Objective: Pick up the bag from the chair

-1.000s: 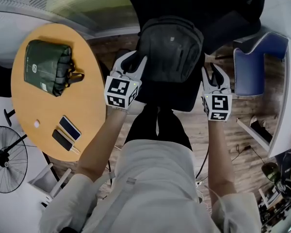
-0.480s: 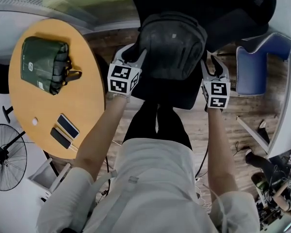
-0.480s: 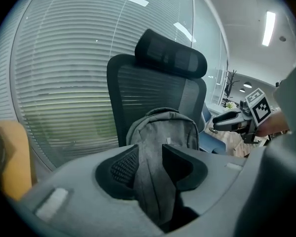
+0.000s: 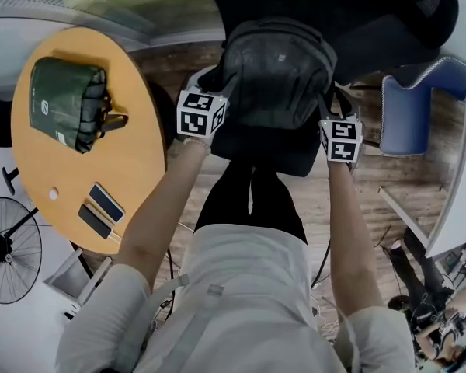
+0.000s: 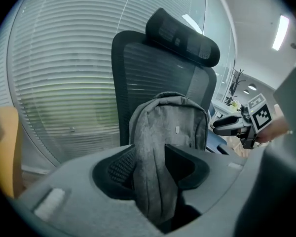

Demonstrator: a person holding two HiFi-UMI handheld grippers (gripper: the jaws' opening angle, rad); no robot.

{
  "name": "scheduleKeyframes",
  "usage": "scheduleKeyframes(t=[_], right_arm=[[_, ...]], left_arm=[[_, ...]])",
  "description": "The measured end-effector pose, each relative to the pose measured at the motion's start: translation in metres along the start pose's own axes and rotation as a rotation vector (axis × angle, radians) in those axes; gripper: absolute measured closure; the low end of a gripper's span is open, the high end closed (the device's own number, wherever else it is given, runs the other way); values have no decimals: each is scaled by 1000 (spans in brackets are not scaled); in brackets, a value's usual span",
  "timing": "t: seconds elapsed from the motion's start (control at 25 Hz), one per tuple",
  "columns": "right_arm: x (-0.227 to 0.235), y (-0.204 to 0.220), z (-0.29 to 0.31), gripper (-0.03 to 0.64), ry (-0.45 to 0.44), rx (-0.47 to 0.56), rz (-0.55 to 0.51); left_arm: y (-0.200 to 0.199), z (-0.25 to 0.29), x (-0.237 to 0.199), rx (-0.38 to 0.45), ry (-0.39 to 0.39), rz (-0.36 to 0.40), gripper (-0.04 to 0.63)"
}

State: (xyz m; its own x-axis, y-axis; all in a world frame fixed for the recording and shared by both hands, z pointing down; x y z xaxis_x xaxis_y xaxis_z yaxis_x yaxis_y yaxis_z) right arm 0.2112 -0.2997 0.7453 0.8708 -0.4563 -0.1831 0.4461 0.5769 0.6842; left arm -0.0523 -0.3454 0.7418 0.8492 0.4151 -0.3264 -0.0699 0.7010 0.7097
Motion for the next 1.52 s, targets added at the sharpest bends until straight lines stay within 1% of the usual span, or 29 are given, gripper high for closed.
scheduleKeyframes(t=[0.32,0.56,0.76,0.92,1.04,1.2,1.36,1.52], right_arm=[[1,13,28,431,0,-39,19],[4,13,40,428,-1,-47,41],[6,15,44,437,10,-46,37],[10,14,49,463,30,-49,44],[13,15,48,514,48,-60,37],[12,14,46,537,40,-71,32],[10,14,41,552,26,-71,43],[7,15,35,560,8,-77,55]], left_arm=[[12,20,-13,-37,-9,-16,395],[19,35,-18,-72,-12,-34,385],[20,43,-21,-71,-19,-34,385],[19,47,-23,-65,-26,-31,409],[19,47,-22,-60,-22,-21,450],[19,46,-19,-66,-12,-14,492],[20,42,-14,-74,3,-38,508],[22,36,-9,-82,11,-42,515]])
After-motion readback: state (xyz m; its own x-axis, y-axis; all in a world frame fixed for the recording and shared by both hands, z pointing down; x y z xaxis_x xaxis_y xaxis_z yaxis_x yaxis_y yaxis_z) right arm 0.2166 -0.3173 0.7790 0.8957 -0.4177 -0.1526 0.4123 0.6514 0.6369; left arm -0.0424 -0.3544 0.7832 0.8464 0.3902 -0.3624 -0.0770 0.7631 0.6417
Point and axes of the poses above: the fingertips, and each gripper's own axes: z forward along the fingers, x to its right, y out of its underside, the point moved 1 cm from there along -z, backward along the fingers, and after that the axes turned 8 degrees about -z, right-handed, at the moved point
